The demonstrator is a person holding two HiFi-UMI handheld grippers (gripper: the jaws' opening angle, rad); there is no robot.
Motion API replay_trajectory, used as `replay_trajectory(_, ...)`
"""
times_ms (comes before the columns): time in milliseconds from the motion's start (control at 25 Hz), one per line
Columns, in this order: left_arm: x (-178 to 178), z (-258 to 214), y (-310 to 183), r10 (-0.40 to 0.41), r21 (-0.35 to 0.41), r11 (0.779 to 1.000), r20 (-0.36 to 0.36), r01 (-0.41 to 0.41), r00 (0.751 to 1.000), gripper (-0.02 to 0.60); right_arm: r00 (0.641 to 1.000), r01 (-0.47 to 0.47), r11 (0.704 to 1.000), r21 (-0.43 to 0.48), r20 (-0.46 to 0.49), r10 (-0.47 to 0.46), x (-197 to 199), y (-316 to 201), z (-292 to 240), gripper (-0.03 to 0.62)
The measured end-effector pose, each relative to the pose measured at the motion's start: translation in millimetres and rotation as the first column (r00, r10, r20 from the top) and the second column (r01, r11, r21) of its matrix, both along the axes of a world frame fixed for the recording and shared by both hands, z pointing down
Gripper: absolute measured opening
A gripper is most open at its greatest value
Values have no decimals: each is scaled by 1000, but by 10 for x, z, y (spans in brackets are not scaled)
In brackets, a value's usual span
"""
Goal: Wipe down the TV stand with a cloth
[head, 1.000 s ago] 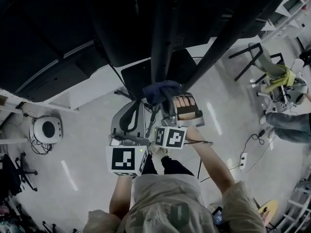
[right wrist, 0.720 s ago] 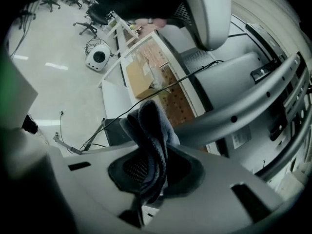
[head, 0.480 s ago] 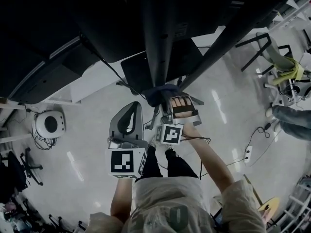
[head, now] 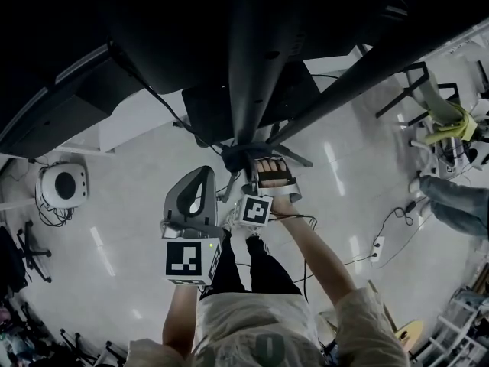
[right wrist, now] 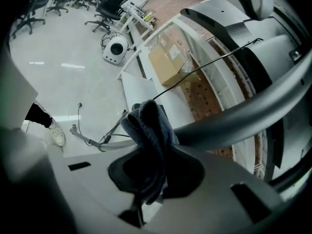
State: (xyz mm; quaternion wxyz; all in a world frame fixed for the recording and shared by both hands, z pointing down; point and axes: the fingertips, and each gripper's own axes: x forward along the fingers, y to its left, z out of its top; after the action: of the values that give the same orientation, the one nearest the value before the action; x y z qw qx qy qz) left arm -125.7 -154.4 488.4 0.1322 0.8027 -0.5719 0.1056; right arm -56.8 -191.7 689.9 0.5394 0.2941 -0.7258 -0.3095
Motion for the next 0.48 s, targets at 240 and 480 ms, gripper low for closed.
replay_trajectory(240,-53,144,59,-12,-15,1000,4,12,1000,15,1000,10,998,-55,27,-9,-84,-4,285,57)
replay_trajectory(480,-168,275,149,-55,-33,998,1,55,998,15,1000,14,997,-76,4,-14,-72,7,515,57)
